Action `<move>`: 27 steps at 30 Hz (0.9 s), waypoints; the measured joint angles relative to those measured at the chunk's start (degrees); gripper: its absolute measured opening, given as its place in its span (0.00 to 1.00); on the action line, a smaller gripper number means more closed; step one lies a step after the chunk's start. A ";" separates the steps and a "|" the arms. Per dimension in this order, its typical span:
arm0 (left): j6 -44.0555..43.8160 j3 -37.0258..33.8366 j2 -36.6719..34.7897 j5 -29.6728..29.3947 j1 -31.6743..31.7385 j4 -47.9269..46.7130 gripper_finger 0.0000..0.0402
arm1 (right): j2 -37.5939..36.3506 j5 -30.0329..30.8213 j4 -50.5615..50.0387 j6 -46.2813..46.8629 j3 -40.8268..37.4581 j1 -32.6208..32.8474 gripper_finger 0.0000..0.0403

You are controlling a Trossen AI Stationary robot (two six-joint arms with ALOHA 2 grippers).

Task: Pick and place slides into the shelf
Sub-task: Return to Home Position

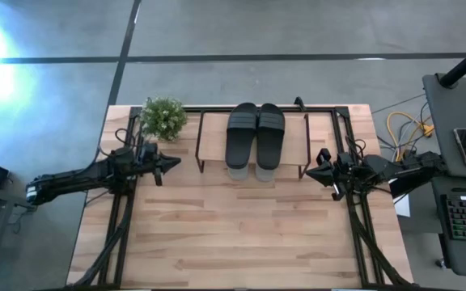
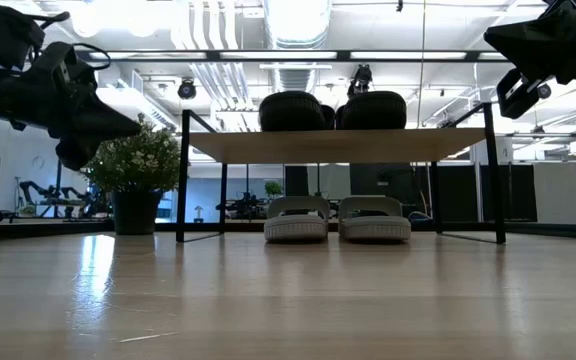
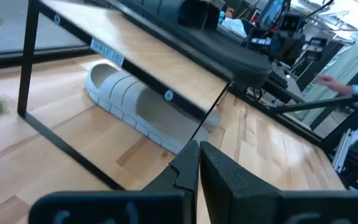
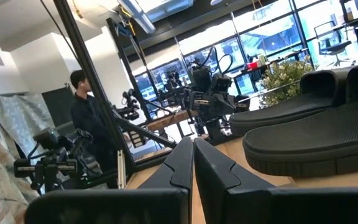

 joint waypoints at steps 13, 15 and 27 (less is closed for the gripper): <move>-0.01 -1.01 0.50 0.13 0.00 1.84 0.00 | 0.00 -0.01 0.00 0.00 0.00 0.01 0.02; 0.00 -1.01 0.37 0.13 0.02 1.89 0.00 | 0.00 -0.01 0.00 0.00 0.00 0.01 0.02; 0.00 -1.01 0.50 0.13 0.02 1.95 0.00 | 0.00 -0.01 0.00 0.00 0.00 -0.01 0.02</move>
